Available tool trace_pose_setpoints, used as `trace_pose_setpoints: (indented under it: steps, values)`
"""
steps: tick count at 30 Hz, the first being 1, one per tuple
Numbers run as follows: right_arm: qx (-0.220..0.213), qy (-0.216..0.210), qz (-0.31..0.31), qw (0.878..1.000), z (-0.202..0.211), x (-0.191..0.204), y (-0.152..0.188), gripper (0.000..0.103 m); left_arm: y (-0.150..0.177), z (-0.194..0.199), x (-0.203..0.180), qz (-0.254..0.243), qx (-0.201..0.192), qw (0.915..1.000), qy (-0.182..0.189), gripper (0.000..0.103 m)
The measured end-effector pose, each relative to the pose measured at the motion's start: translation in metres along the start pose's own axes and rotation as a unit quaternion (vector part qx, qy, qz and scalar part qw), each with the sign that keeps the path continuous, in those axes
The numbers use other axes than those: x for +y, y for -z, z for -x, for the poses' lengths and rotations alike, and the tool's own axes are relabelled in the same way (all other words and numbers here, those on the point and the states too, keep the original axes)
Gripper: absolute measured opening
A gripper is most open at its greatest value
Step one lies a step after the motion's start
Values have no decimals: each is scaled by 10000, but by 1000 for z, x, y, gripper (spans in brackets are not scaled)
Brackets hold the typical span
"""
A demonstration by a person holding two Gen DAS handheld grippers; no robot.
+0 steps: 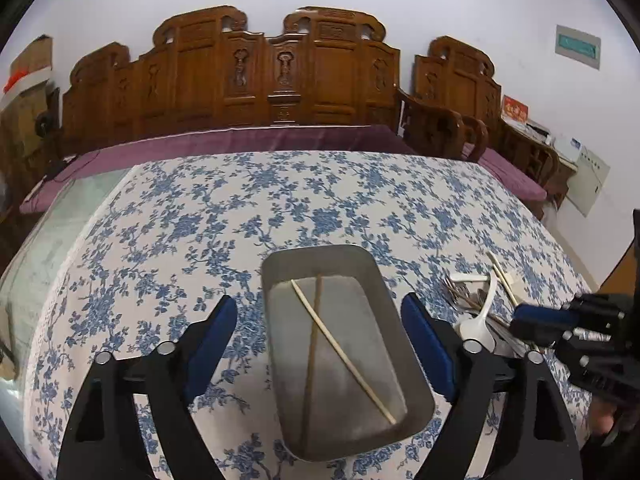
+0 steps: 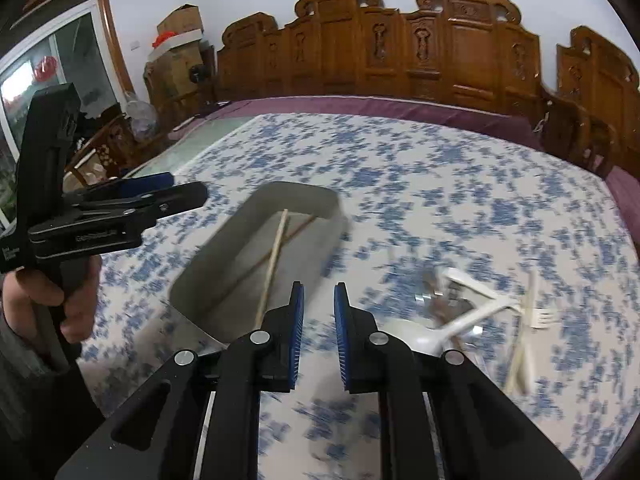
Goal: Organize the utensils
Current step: 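Move the right gripper back to the pile and grasp a white plastic spoon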
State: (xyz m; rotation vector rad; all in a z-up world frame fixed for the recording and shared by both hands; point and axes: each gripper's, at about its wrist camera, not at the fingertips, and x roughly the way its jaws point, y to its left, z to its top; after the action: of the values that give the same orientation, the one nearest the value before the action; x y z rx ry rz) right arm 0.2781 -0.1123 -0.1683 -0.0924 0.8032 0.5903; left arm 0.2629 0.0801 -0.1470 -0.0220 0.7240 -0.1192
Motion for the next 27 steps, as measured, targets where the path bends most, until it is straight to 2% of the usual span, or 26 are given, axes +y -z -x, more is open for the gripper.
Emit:
trace_pose_setpoints:
  steps: [5, 13, 21, 27]
  values:
    - [9, 280, -57, 9996, 11, -32, 17, 29, 5, 0, -18, -79, 74, 9999, 117, 83]
    - [153, 763, -310, 9965, 17, -88, 39, 29, 15, 1, -54, -400, 159, 9987, 274, 83]
    - [315, 838, -677, 9937, 1, -125, 59, 29, 26, 0, -82, -543, 248, 9975, 377, 83]
    - [507, 958, -632, 9921, -18, -138, 65, 29, 27, 1, -101, -655, 216, 9969, 377, 83]
